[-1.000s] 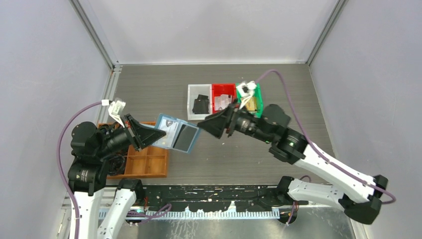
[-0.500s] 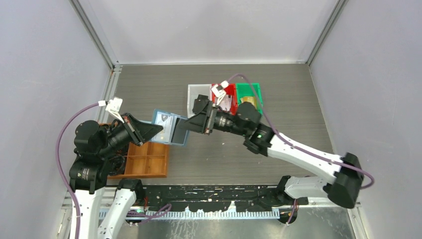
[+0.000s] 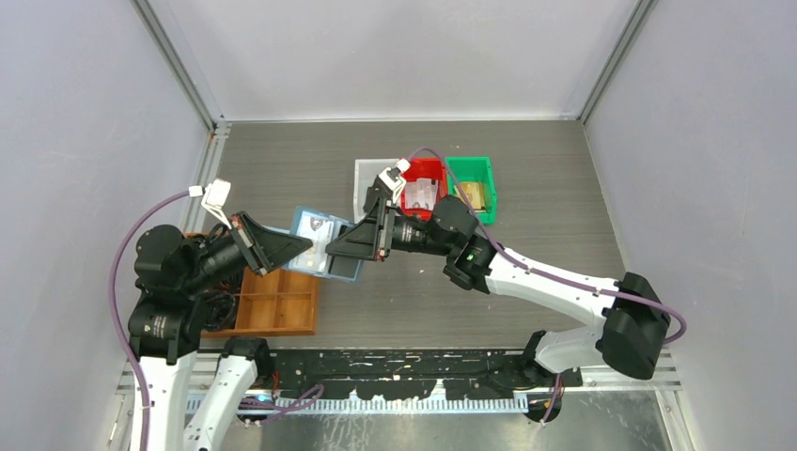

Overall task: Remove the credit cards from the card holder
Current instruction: Remove the credit card from the card holder.

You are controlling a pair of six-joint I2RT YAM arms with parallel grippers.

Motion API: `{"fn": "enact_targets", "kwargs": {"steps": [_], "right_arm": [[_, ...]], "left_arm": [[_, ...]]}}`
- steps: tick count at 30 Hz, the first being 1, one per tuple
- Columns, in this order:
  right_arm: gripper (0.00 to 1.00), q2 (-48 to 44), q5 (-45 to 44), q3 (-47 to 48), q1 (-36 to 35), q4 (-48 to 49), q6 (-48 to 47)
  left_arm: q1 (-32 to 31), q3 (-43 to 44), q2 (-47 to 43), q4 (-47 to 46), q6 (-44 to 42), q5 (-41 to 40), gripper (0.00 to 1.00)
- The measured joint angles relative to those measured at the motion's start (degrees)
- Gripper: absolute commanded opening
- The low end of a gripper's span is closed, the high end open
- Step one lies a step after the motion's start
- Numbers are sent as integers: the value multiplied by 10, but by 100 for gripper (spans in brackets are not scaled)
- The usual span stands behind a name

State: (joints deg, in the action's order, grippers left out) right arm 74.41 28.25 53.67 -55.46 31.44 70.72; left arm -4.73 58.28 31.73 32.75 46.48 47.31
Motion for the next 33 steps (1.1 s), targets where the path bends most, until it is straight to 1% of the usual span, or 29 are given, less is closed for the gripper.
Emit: {"fn": "enact_targets", "kwargs": {"steps": [5, 8, 9, 10, 12, 15, 20, 24, 33], "right_arm": [[39, 27, 15, 0, -5, 49, 22], [33, 35, 20, 0, -9, 75, 32], [23, 35, 21, 0, -10, 81, 34], [17, 36, 24, 0, -10, 102, 41], [9, 36, 23, -8, -10, 132, 48], [2, 36, 21, -26, -11, 160, 57], [1, 33, 11, -45, -12, 190, 56], [1, 20, 3, -59, -16, 194, 44], [1, -20, -4, -64, -19, 143, -4]], "left_arm": [[0, 9, 6, -4, 14, 5, 0], [2, 16, 10, -4, 21, 8, 0], [2, 18, 11, -6, 24, 9, 0], [3, 26, 13, -13, 29, 14, 0], [3, 27, 12, -23, 33, 19, 0], [2, 28, 12, -26, 39, 26, 0], [2, 28, 14, -23, 42, 37, 2], [2, 28, 21, -20, 44, 53, 4], [-1, 30, 24, -21, 59, 77, 6]]}}
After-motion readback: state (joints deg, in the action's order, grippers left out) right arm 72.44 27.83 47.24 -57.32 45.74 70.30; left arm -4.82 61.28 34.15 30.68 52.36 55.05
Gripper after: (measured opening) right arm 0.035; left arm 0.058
